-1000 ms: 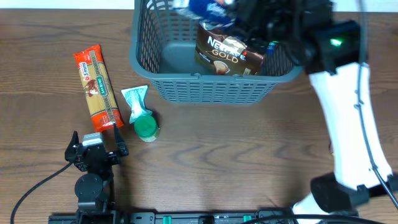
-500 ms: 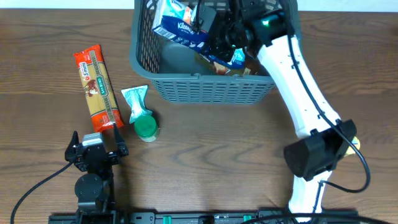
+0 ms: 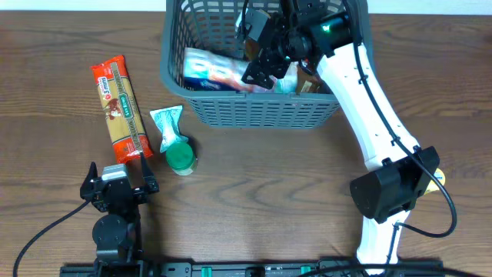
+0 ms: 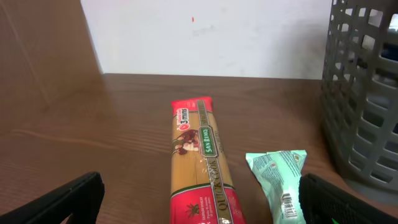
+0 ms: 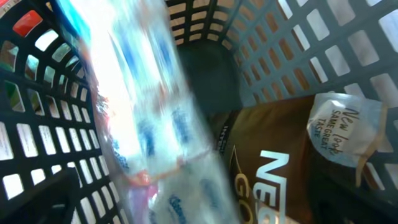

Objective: Pack container
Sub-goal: 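Carry the box into the basket and open the right gripper, then move the right gripper down over the yellow bottle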

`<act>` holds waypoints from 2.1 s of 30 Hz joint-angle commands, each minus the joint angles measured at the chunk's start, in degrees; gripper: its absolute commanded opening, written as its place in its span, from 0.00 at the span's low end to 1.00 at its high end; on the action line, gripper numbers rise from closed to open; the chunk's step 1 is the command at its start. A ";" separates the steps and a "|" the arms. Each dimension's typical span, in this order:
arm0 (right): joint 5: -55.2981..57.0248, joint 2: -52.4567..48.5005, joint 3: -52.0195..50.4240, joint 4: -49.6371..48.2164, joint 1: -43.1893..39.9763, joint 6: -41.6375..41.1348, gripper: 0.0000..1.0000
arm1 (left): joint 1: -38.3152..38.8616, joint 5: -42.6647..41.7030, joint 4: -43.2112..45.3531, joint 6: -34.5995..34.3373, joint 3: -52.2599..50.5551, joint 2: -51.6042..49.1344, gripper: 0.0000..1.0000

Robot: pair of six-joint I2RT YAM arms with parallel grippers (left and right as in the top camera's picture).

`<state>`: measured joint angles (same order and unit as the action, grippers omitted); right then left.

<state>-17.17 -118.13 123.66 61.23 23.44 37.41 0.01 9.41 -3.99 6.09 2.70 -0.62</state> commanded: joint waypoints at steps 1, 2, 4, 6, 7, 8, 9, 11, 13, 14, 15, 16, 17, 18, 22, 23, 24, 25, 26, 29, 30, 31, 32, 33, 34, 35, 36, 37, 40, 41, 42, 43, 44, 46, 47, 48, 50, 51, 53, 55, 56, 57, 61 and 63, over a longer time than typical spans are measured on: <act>-0.85 2.25 0.46 0.09 0.50 -1.88 0.99 | -0.33 0.26 -0.83 0.52 -1.68 0.39 0.99; -0.59 2.89 0.55 -0.24 0.50 -2.43 0.99 | -0.33 0.26 -0.83 0.55 -1.68 0.39 0.99; 0.20 4.44 1.31 -0.92 0.48 -4.76 0.99 | -0.33 0.26 -0.83 0.52 -1.68 0.39 0.98; 4.81 6.27 2.84 -1.70 0.44 -10.36 0.99 | -0.33 0.26 -0.83 0.52 -1.68 0.39 0.99; 8.52 7.26 3.93 -1.75 0.37 -13.73 0.99 | -0.33 0.26 -0.83 0.52 -1.68 0.39 0.99; 13.55 8.35 5.31 -1.49 0.20 -17.99 0.99 | -0.33 0.26 -0.83 0.52 -1.68 0.39 0.98; 18.47 9.31 6.56 -0.94 -0.02 -22.16 0.99 | -0.33 0.26 -0.83 0.52 -1.68 0.39 0.98; 27.89 11.34 9.05 1.25 -0.94 -30.01 0.99 | -0.33 0.26 -0.83 0.52 -1.68 0.39 0.99; 35.32 13.49 11.39 4.72 -2.60 -37.38 0.99 | -0.33 0.26 -0.83 0.52 -1.68 0.39 0.99; 38.05 14.58 12.28 6.64 -3.67 -41.38 0.99 | -0.33 0.26 -0.83 0.52 -1.68 0.39 0.99; 40.37 15.69 12.94 8.68 -4.98 -45.62 0.99 | -0.33 0.26 -0.83 0.55 -1.68 0.39 0.98; 41.97 16.85 13.29 10.84 -6.43 -49.48 0.99 | -0.33 0.26 -0.83 0.52 -1.68 0.39 0.99; 42.86 18.32 13.29 13.03 -8.37 -53.53 0.99 | -0.33 0.26 -0.83 0.52 -1.68 0.39 0.99; 42.82 19.45 13.29 15.02 -10.34 -56.39 0.99 | -0.33 0.26 -0.83 0.52 -1.68 0.39 0.98; 42.62 22.58 13.27 24.09 -19.58 -64.28 0.99 | -0.33 0.26 -0.83 0.52 -1.68 0.39 0.98; 42.62 22.67 13.27 25.90 -21.40 -66.49 0.99 | -0.33 0.26 -0.83 0.52 -1.68 0.39 0.98; 42.42 22.67 13.27 27.47 -22.80 -68.52 0.99 | -0.33 0.26 -0.83 0.52 -1.68 0.39 0.98; 42.36 22.62 13.22 28.94 -24.17 -70.25 0.99 | -0.33 0.26 -0.83 0.52 -1.68 0.39 0.99; 42.21 22.49 13.00 30.16 -25.42 -71.67 0.99 | -0.33 0.26 -0.83 0.52 -1.68 0.39 0.99; 42.21 22.10 11.98 34.12 -28.96 -77.40 0.99 | -0.33 0.26 -0.83 0.52 -1.68 0.39 0.98; 42.21 21.99 11.65 35.60 -30.10 -80.24 0.99 | -0.33 0.26 -0.83 0.52 -1.68 0.39 0.99; 41.55 21.94 10.97 36.09 -31.41 -81.74 0.99 | -0.33 0.26 -0.83 0.52 -1.68 0.39 0.98; 40.26 21.99 10.14 36.06 -32.44 -81.53 0.99 | -0.33 0.26 -0.83 0.52 -1.68 0.39 0.98; 38.71 22.01 9.42 36.06 -33.51 -81.53 0.99 | -0.33 0.26 -0.83 0.55 -1.68 0.39 0.98; 37.09 22.01 8.44 36.06 -34.67 -81.50 0.99 | -0.33 0.26 -0.83 0.52 -1.68 0.39 0.99; 36.00 22.01 7.41 36.06 -35.58 -81.50 0.99 | -0.33 0.26 -0.83 0.52 -1.68 0.39 0.99; 35.41 22.01 6.27 36.06 -36.44 -81.53 0.99 | -0.33 0.26 -0.83 0.52 -1.68 0.39 0.98; 35.12 22.01 4.76 36.04 -37.31 -81.53 0.99 | -0.33 0.26 -0.83 0.52 -1.68 0.39 0.98; 35.12 22.01 -0.28 35.47 -39.28 -81.72 0.99 | -0.33 0.26 -0.83 0.52 -1.68 0.39 0.98; 35.12 22.01 -2.05 35.15 -39.80 -82.20 0.99 | -0.33 0.26 -0.83 0.52 -1.68 0.39 0.99; 35.12 22.01 -4.26 34.62 -40.39 -82.93 0.99 | -0.33 0.26 -0.83 0.55 -1.68 0.39 0.98; 35.12 22.01 -6.25 33.94 -40.79 -83.67 0.99 | -0.33 0.26 -0.83 0.52 -1.68 0.39 0.98; 35.12 22.01 -8.26 33.14 -41.20 -84.39 0.99 | -0.33 0.26 -0.83 0.52 -1.68 0.39 0.99; 34.97 22.01 -12.63 31.08 -41.97 -86.07 0.99 | -0.33 0.26 -0.83 0.52 -1.68 0.39 0.99; 34.91 22.01 -14.73 30.01 -42.27 -87.06 0.99 | -0.33 0.26 -0.83 0.52 -1.68 0.39 0.98; 34.86 22.01 -17.18 28.68 -42.66 -88.17 0.99 | -0.33 0.26 -0.83 0.52 -1.68 0.39 0.98; 34.86 22.01 -21.35 26.38 -43.30 -90.07 0.99 | -0.33 0.26 -0.85 0.55 -1.68 0.39 0.98; 34.86 22.01 -23.74 24.98 -43.67 -91.10 0.99 | -0.33 0.28 -0.83 0.52 -1.68 0.39 0.98; 34.86 22.01 -27.58 22.73 -44.37 -92.28 0.99 | -0.33 0.26 -0.83 0.52 -1.68 0.39 0.98; 34.73 22.01 -31.52 20.48 -45.24 -93.11 0.99 | -0.33 0.26 -0.83 0.52 -1.68 0.39 0.98; 34.71 22.01 -33.20 19.47 -45.66 -93.11 0.99 | -0.33 0.26 -0.83 0.52 -1.68 0.39 0.99; 34.69 22.01 -35.15 18.25 -46.12 -93.13 0.99 | -0.33 0.26 -0.83 0.52 -1.68 0.39 0.99; 34.03 22.01 -41.13 14.32 -48.15 -93.13 0.99 | -0.33 0.26 -0.83 0.55 -1.68 0.39 0.99; 33.11 22.01 -43.91 12.37 -49.37 -93.24 0.99 | -0.33 0.26 -0.83 0.52 -1.68 0.39 0.98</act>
<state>16.60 -96.14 83.11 75.11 -23.99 -54.04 0.01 9.39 -3.99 6.09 2.70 -0.62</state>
